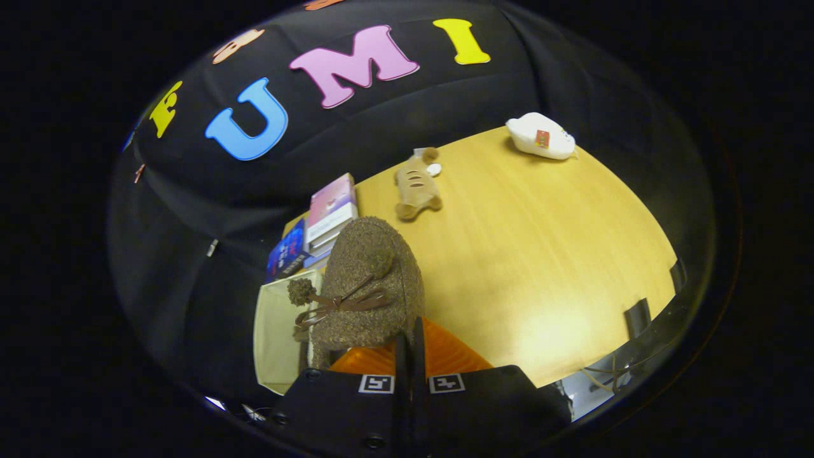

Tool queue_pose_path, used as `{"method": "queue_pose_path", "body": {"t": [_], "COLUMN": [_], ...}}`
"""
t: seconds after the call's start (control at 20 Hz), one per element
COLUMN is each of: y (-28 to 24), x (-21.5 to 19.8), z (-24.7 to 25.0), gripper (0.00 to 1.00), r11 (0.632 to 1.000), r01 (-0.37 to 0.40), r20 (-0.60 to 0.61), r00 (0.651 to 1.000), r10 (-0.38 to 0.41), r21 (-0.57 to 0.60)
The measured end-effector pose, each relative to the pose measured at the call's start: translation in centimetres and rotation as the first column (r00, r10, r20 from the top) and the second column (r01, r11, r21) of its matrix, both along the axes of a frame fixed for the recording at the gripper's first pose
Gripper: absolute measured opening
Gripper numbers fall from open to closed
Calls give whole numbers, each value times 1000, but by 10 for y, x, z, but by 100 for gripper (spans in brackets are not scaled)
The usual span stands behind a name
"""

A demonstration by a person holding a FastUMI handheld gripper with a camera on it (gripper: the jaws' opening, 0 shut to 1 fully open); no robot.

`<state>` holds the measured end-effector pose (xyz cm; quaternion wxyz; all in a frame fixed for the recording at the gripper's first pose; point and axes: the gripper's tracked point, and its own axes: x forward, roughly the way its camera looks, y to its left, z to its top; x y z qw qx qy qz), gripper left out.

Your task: Open the storage box then place both shoes into the box .Put the left shoe in first, then the right shoe, with the right side of both shoes facing outward in a uniform manner.

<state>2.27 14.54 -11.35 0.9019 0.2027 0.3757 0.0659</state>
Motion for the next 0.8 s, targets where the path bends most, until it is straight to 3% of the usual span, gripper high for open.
{"method": "queue_pose_path", "body": {"t": [0.15,0.45,0.8], "y": [57,134,163], "x": [-4,-8,-1], "z": [16,1,-55], "gripper": [5,5,5], "r11": [997,991,989], "r01": [-57,-127,-132], "r20": [-1,-55,-147], "r00": [998,990,982], "r10": [57,130,122], "r21": [51,52,-63]}}
